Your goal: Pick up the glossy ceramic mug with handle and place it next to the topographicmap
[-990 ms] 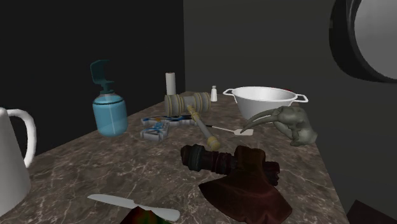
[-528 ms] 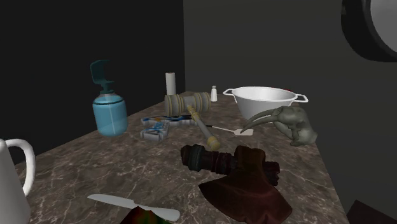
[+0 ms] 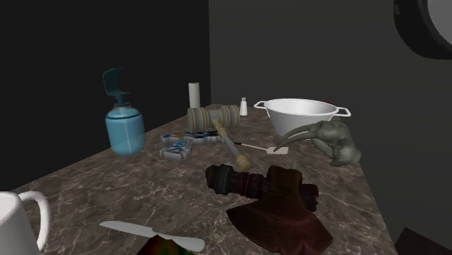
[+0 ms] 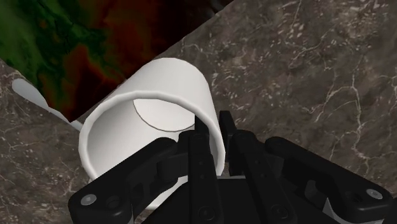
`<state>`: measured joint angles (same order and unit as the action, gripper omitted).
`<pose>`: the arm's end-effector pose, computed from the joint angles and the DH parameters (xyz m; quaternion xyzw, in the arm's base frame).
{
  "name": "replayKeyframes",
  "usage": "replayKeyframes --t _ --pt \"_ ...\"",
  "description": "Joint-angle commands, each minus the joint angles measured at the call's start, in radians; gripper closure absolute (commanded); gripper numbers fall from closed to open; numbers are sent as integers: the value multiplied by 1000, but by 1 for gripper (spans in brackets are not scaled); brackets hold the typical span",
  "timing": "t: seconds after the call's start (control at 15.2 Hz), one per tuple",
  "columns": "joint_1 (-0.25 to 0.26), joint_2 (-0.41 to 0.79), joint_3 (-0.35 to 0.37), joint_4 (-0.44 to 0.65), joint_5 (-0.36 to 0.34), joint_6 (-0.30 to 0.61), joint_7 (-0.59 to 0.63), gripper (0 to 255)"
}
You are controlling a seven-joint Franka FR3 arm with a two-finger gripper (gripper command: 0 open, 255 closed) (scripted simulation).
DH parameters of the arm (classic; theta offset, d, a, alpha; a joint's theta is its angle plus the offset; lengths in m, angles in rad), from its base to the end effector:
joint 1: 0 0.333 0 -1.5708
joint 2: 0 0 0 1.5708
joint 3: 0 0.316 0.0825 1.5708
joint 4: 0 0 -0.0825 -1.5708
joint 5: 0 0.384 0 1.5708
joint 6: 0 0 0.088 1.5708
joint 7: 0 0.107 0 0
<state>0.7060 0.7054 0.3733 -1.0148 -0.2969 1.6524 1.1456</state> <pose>0.4500 0.5864 0.4514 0.9978 -0.0585 0.0180 0.0262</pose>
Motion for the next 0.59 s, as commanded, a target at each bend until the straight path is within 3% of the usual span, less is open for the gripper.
replayKeyframes --t 0.0,0.53 --pt "-7 -6 1 -40 0 33 5 255" --pt "-22 -4 -2 -146 -5 138 20 255"
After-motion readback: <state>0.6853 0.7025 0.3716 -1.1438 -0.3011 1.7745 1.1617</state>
